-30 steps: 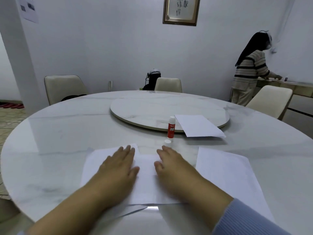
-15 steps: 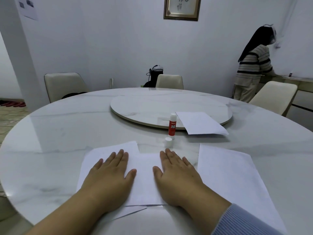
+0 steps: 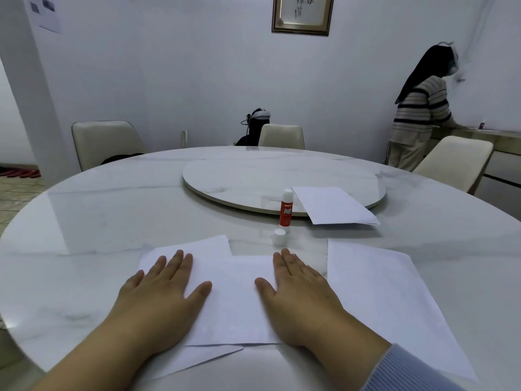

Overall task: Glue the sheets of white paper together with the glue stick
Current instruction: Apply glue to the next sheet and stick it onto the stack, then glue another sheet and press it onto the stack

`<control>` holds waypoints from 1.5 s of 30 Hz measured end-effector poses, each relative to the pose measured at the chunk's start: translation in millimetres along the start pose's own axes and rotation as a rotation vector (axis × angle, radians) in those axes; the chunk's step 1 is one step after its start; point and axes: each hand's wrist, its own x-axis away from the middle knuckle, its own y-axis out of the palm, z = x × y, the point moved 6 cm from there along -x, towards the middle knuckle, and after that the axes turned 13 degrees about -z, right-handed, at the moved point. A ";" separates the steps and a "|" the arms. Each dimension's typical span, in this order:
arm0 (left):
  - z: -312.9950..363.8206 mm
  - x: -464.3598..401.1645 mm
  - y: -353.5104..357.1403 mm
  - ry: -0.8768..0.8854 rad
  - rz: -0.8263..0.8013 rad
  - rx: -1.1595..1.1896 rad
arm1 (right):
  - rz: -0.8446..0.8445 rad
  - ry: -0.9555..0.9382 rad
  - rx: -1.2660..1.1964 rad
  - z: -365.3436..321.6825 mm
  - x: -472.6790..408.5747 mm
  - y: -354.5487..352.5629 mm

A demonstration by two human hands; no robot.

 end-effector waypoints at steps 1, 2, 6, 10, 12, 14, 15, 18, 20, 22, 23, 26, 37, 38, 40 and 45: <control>-0.8 0.9 -0.3 -0.013 0.013 0.007 | 0.013 0.005 -0.006 0.1 0.5 -0.7; -0.9 1.2 -0.4 -0.021 0.019 0.020 | 0.031 0.005 -0.018 -0.5 1.5 -2.2; -1.2 -1.7 0.1 -0.035 0.024 0.061 | 0.135 -0.026 -0.131 -5.9 8.7 -17.1; -1.9 -3.3 0.5 -0.062 0.047 0.068 | 0.221 -0.028 -0.331 -2.3 15.2 -30.6; -4.0 -4.1 0.5 -0.083 0.059 0.096 | 0.236 -0.048 -0.549 3.6 17.3 -34.0; -6.2 -4.3 -1.7 -0.092 0.081 0.141 | 0.269 -0.080 -0.688 7.5 21.8 -39.9; -6.1 -3.7 -4.4 -0.084 0.100 0.182 | 0.286 -0.113 -0.720 9.8 24.3 -43.2; -7.7 -0.2 -12.6 -0.060 0.171 0.383 | 0.270 -0.301 -0.777 7.6 33.8 -54.4; -16.6 0.2 -14.0 -0.054 0.207 0.595 | 0.313 -0.426 -0.773 7.4 43.6 -67.8; -24.3 -1.6 -11.6 -0.054 0.218 0.762 | 0.527 -0.510 -0.904 19.2 60.0 -93.4; -24.6 -1.3 -12.0 -0.045 0.214 0.780 | 0.661 -0.540 -1.027 29.4 69.3 -106.7; -18.2 1.0 -15.0 -0.041 0.198 0.649 | 0.989 -0.456 -1.282 67.6 83.7 -136.1; -6.0 1.9 -21.4 -0.027 0.293 0.314 | 0.665 0.270 -1.108 126.8 -37.4 -136.8; -6.1 1.2 -21.0 -0.033 0.287 0.300 | 0.634 0.279 -1.109 130.5 -46.5 -132.5; -5.1 -0.8 -21.2 -0.038 0.272 0.274 | 0.599 0.290 -1.059 136.0 -56.7 -126.2; -6.6 -3.3 -21.7 -0.051 0.269 0.249 | 0.550 0.387 -0.835 136.9 -57.7 -124.6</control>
